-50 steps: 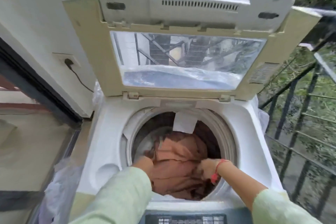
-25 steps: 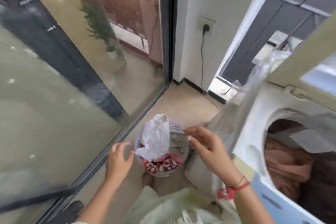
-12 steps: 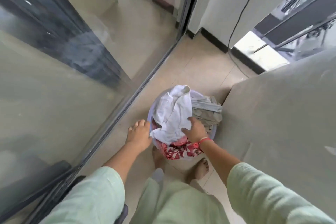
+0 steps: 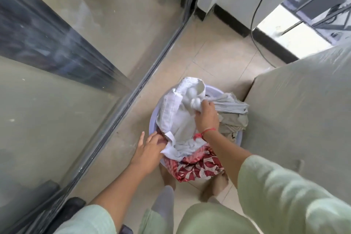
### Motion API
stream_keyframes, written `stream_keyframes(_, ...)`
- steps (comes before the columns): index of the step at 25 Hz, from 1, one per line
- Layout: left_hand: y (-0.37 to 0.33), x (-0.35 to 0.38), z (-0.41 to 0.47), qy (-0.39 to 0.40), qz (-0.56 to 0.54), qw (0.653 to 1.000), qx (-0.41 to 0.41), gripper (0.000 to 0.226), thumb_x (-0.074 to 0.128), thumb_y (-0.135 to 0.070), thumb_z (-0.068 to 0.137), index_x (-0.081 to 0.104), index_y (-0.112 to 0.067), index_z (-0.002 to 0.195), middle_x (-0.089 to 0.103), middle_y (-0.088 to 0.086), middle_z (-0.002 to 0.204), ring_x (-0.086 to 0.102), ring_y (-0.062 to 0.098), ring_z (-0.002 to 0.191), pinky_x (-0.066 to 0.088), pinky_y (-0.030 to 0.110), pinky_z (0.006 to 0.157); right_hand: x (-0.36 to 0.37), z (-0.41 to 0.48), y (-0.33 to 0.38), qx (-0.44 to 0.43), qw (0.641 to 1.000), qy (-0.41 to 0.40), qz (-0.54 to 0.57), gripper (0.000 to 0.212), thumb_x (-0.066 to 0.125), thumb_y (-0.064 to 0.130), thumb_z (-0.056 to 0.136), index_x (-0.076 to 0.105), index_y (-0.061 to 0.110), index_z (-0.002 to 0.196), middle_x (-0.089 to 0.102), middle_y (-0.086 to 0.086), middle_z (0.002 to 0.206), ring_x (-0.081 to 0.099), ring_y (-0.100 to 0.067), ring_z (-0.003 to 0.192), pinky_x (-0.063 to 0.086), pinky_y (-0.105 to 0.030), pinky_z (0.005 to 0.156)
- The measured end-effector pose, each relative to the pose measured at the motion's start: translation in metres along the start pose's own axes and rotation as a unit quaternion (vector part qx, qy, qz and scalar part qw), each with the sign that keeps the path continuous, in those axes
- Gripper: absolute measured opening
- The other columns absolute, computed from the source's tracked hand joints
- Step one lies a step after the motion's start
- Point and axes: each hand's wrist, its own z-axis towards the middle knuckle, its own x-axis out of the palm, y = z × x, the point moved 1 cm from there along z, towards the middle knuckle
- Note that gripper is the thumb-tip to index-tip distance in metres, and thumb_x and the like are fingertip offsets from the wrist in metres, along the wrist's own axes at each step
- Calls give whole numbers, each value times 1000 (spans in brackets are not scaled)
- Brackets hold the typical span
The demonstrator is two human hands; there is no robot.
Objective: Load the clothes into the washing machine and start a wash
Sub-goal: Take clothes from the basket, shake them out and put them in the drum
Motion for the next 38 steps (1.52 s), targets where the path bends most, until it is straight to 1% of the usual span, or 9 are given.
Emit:
stream_keyframes(2, -8, -20, -29, -51, -76, 995, -27, 35, 67, -16, 75, 66, -25, 110, 60, 0, 116, 56, 22, 117, 17, 53, 110, -37, -36, -4, -15, 997, -32, 74, 9, 51, 4, 85, 50, 8, 93, 54, -9, 98, 56, -32, 82, 38, -33, 62)
stream_keyframes(6, -29, -101, -87, -72, -196, 972, -109, 54, 32, -37, 78, 65, -8, 109, 64, 12, 107, 64, 35, 93, 44, 52, 90, -158, -113, 4, 54, 936, -155, 310, 21, 54, 11, 81, 53, 4, 100, 61, -8, 92, 55, -20, 84, 36, -27, 68)
stream_keyframes(12, -67, -242, -137, -138, -283, 945, -86, 51, 36, -41, 84, 58, 1, 103, 57, 22, 103, 57, 37, 95, 43, 39, 77, -415, -188, 29, -67, 821, -356, 442, 22, 50, 9, 78, 37, 27, 79, 41, 16, 77, 41, 17, 65, 35, -9, 68)
stream_keyframes(18, -115, -309, -141, -126, -258, 958, 10, 44, 57, -24, 91, 45, -14, 132, 45, 13, 132, 52, 30, 116, 41, 35, 96, -576, -266, 6, -269, 791, -287, 469, 30, 51, 0, 82, 46, 27, 92, 49, 5, 87, 45, -10, 82, 37, -26, 76)
stream_keyframes(21, -166, -362, -139, -184, -274, 939, 93, 49, 57, -34, 89, 45, -14, 132, 45, 9, 132, 47, 25, 122, 35, 26, 94, -615, -303, -28, -332, 837, -188, 393, 25, 55, 5, 84, 53, 20, 104, 54, -2, 91, 49, -11, 85, 41, -20, 74)
stream_keyframes(25, -282, -459, -143, -332, -319, 854, 243, 76, 50, -65, 76, 42, -17, 134, 45, 7, 132, 43, 25, 126, 31, 35, 108, -656, -318, -87, -284, 904, -287, 143, 33, 62, 10, 82, 60, 12, 115, 63, 4, 101, 54, 0, 93, 44, -25, 84)
stream_keyframes(30, -468, -482, -170, -238, -308, 805, 448, 93, 64, -68, 66, 19, -36, 141, 33, -5, 144, 38, 5, 130, 31, 16, 106, -702, -336, -145, -309, 897, -272, 163, 13, 59, 33, 90, 62, 28, 102, 56, 29, 78, 51, 13, 76, 38, -6, 70)
stream_keyframes(33, -551, -492, -164, -193, -332, 780, 493, 47, 61, -58, 77, 55, -29, 114, 61, -6, 109, 57, 0, 101, 45, 24, 84, -737, -348, -193, -323, 879, -291, 198, 20, 53, 49, 85, 58, 30, 79, 54, 20, 69, 47, 7, 65, 36, -12, 62)
stream_keyframes(38, -644, -516, -156, -318, -214, 784, 489, 40, 51, -44, 88, 51, -4, 89, 50, 3, 62, 52, 9, 56, 33, 29, 54, -761, -332, -292, -132, 902, -395, -110, 63, 73, 48, 70, 44, 30, 123, 61, 3, 106, 62, -26, 85, 42, -33, 66)
